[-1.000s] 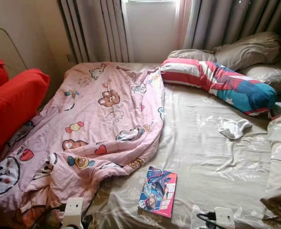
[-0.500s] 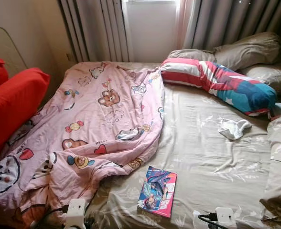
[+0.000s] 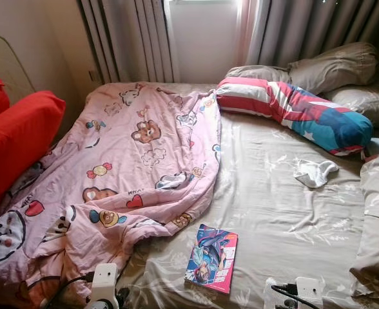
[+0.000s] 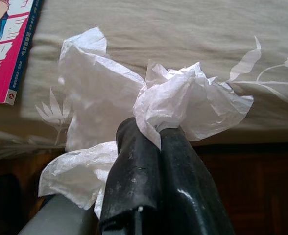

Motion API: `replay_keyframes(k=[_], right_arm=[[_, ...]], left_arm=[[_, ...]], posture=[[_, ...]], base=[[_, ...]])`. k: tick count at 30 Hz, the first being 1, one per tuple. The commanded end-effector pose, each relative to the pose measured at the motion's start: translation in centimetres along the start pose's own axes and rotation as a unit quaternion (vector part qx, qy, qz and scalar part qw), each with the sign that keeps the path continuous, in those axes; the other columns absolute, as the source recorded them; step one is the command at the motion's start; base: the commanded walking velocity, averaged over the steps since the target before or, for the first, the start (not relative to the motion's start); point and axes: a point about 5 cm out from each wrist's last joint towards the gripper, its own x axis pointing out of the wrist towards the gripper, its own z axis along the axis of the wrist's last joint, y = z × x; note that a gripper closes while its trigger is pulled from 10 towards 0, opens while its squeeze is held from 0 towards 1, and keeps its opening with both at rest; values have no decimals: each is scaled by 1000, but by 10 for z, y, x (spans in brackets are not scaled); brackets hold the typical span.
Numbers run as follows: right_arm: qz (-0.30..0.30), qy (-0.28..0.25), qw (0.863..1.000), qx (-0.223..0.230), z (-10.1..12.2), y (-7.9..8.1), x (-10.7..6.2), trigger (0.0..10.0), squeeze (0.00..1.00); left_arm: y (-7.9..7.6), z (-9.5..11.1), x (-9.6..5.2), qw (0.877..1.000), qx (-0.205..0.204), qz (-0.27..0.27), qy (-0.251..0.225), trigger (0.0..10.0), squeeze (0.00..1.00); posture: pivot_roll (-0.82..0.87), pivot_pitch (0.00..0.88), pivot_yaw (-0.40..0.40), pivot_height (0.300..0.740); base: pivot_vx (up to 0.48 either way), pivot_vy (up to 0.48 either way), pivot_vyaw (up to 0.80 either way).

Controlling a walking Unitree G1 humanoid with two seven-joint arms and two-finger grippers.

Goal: Clean up the room

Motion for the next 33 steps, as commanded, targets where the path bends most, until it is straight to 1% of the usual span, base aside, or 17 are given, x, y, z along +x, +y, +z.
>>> replay_keyframes(k=[1,9,13,15,18,33], right_arm=[[-8,3,1000,9,-1,0,0,10000,0],[-13,5,1000,9,-1,0,0,10000,0],[-16,5,1000,15,-1,0,0,10000,0],[-16,7,1000,15,-2,0,0,10000,0],[-17,8,1000,19,-3,1,0,10000,0],[-14,14,1000,14,-4,3,0,10000,0]], left_arm=[[4,-7,-2,1000,-7,9,12,10000,0],[4,-8,-2,1000,-12,13,14,10000,0],[5,-7,-2,1000,-14,16,13,10000,0],[6,-7,-2,1000,-5,19,14,10000,0],[7,-7,-2,1000,-7,18,13,10000,0],[7,-9,-2,1000,-2,17,15,10000,0]], posture=[[-12,0,-14,732],[-14,0,-3,732],[-15,0,1,732],[-17,0,4,732],[-19,0,15,732],[-19,0,23,732]], base=[[0,0,0],[0,0,0],[-242,0,0],[-274,0,0],[-307,0,0],[-308,0,0]])
